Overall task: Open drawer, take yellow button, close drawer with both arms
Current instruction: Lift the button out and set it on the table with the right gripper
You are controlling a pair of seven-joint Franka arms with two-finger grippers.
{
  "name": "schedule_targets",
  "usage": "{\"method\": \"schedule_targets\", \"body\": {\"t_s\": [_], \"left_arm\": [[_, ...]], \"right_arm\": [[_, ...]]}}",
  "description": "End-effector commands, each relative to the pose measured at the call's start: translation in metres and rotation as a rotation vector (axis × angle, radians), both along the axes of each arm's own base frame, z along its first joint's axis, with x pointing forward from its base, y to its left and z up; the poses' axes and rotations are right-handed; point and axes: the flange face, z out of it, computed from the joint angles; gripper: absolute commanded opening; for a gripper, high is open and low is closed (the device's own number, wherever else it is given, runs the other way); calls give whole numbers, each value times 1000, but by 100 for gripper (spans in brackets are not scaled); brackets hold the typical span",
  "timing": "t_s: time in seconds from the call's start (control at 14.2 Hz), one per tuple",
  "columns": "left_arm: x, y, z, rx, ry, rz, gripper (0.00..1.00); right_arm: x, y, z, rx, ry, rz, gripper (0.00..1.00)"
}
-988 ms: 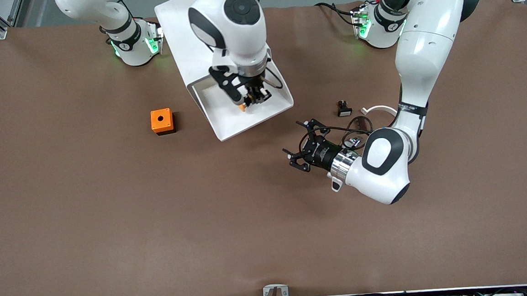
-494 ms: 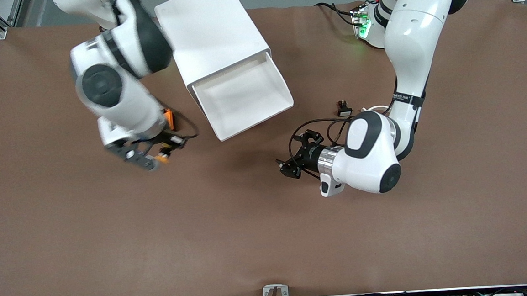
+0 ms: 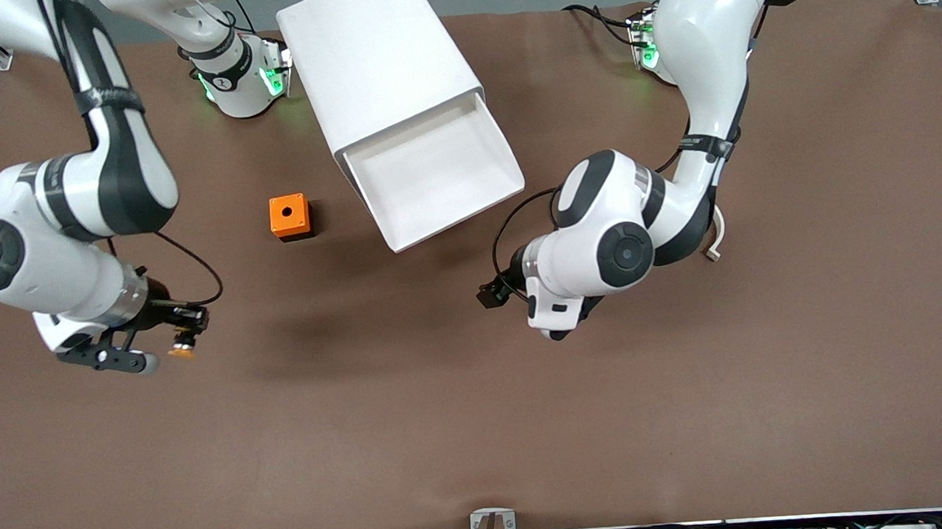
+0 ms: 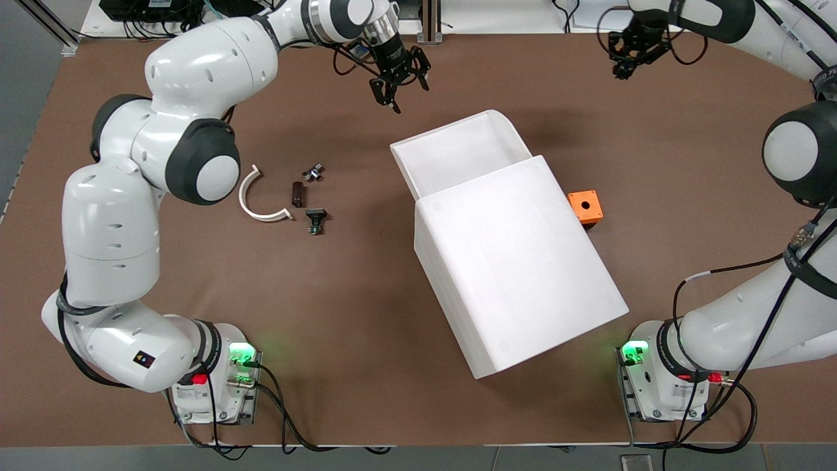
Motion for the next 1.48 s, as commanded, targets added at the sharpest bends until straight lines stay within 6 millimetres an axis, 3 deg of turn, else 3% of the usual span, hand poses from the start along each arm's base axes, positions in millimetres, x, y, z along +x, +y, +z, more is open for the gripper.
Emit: {"method": "schedule_targets", "body": {"t_s": [0.0, 0.28, 0.42, 0.56, 0.71, 0.78, 0.85, 0.92, 1.27, 1.41], "left_arm": [[-13, -14, 9, 63, -84, -66, 99], [-39, -44, 23, 125, -153, -140, 99], [-46, -50, 28, 138, -167, -151, 99], [-69, -70, 23, 165, -170, -195, 99], [-79, -79, 21, 180, -168, -201, 99], [-85, -85, 21, 184, -166, -202, 99], [-91, -91, 21, 186, -163, -203, 99], [-98, -96, 21, 190, -154, -203, 99], [-139, -125, 19, 233, -108, -225, 99], [-163, -139, 19, 258, -85, -226, 99]], "right_arm": [[14, -52, -49, -3, -15, 58, 0], [25, -92, -111, -8, -47, 78, 0], [25, -94, -137, -6, -33, 76, 0], [25, -98, -160, -6, -33, 69, 1], [26, -99, -178, -8, -45, 70, 6], [27, -95, -182, -7, -47, 72, 35], [27, -96, -183, -6, -48, 70, 80], [26, -96, -186, -2, -47, 66, 100], [26, -92, -174, -1, -37, 75, 100], [23, -87, -142, 8, 13, 77, 100]]}}
